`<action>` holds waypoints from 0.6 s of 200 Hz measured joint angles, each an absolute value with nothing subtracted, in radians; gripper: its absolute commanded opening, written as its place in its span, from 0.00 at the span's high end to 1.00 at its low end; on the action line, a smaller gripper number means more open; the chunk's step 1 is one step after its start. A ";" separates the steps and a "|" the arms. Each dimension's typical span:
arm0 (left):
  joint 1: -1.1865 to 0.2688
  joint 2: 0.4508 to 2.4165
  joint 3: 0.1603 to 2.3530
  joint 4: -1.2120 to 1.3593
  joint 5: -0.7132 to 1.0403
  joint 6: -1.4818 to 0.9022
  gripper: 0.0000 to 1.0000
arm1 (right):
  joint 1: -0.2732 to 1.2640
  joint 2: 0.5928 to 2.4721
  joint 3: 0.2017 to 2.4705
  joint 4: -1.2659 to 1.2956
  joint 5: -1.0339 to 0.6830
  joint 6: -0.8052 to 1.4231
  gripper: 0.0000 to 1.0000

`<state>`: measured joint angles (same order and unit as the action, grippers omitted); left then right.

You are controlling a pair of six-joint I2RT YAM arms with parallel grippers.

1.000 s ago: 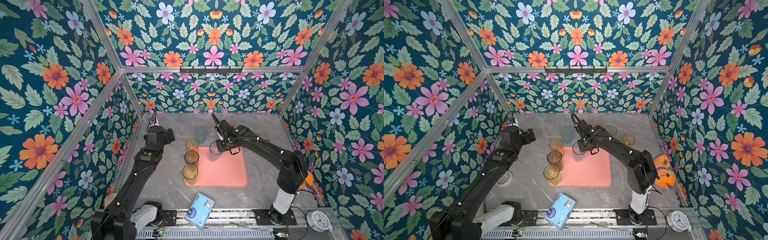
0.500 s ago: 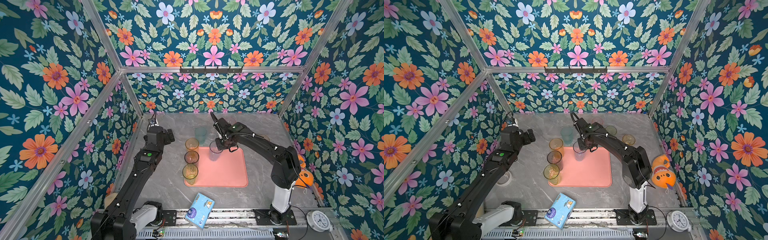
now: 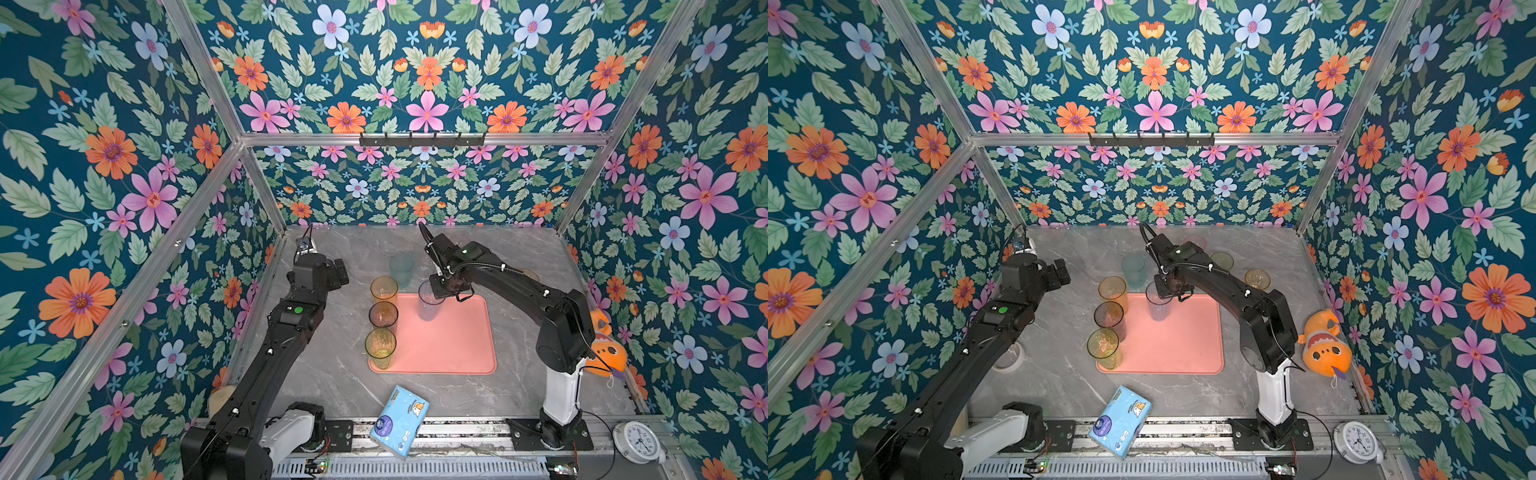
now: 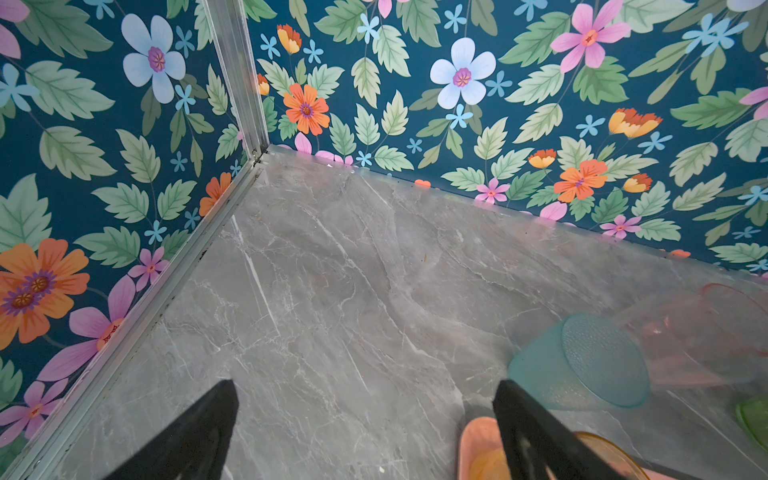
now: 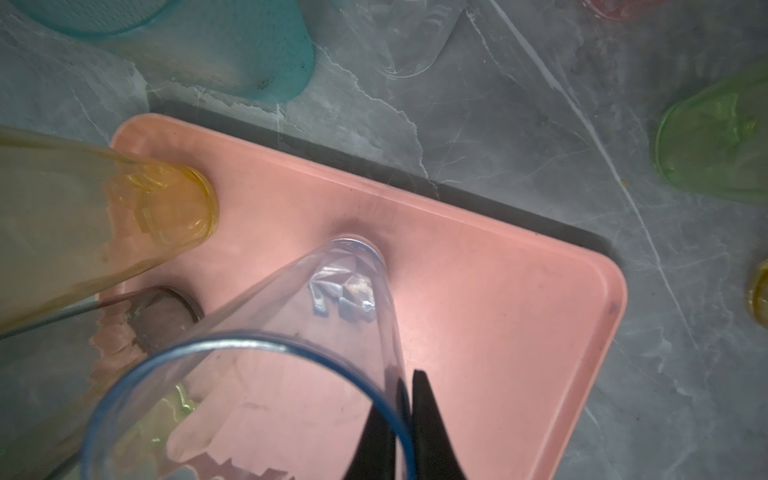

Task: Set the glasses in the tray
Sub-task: 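Lower the blue-rimmed glass onto the tray beside the yellow glass and open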

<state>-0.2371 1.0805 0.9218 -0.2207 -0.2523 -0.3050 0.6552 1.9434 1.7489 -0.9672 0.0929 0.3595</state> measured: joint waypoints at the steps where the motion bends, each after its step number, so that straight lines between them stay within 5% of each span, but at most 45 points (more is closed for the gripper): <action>1: -0.237 1.081 0.922 -0.221 -0.252 -0.305 0.02 | 0.655 1.944 1.750 -0.968 0.093 0.360 0.98; 120: -0.237 1.073 0.916 -0.226 -0.259 -0.305 0.01 | 0.638 2.007 1.834 -0.983 0.105 0.341 0.96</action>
<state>-0.2371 1.0729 0.9165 -0.2260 -0.2592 -0.3046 0.6376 2.0068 1.8343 -0.9833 0.1055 0.3408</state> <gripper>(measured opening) 0.987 0.080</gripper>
